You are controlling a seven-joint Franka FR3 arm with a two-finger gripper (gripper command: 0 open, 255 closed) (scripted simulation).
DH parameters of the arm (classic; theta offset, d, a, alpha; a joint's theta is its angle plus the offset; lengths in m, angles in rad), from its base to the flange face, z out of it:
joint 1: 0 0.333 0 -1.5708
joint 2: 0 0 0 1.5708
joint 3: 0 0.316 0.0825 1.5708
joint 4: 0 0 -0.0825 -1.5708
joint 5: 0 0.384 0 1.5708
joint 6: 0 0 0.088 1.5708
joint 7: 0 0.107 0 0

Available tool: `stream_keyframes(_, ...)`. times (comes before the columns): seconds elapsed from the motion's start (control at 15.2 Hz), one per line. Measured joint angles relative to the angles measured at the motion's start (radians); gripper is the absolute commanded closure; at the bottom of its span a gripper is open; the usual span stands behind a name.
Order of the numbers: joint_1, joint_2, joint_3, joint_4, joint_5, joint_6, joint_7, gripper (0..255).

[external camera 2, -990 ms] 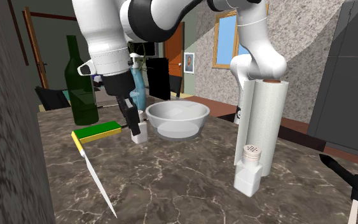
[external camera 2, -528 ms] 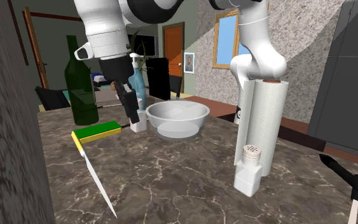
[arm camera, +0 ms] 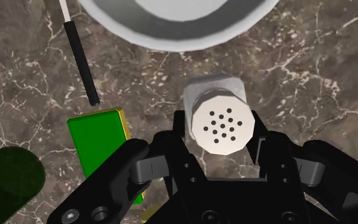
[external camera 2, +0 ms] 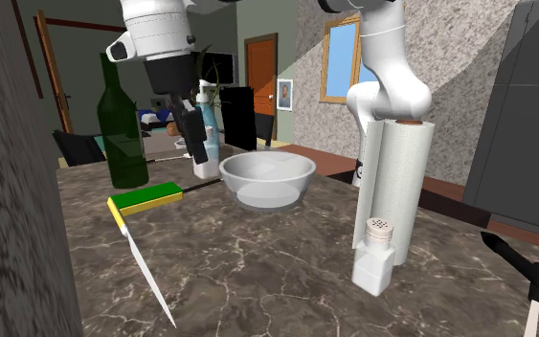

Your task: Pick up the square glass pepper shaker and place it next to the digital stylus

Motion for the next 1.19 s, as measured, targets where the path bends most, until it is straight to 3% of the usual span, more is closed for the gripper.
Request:
stream_keyframes(0.92,0.002,-0.021,0.001,0.153,0.001,-0.175,-0.001,255)
stream_keyframes(1.19,0.027,-0.119,0.02,0.026,0.01,-0.146,0.042,255)
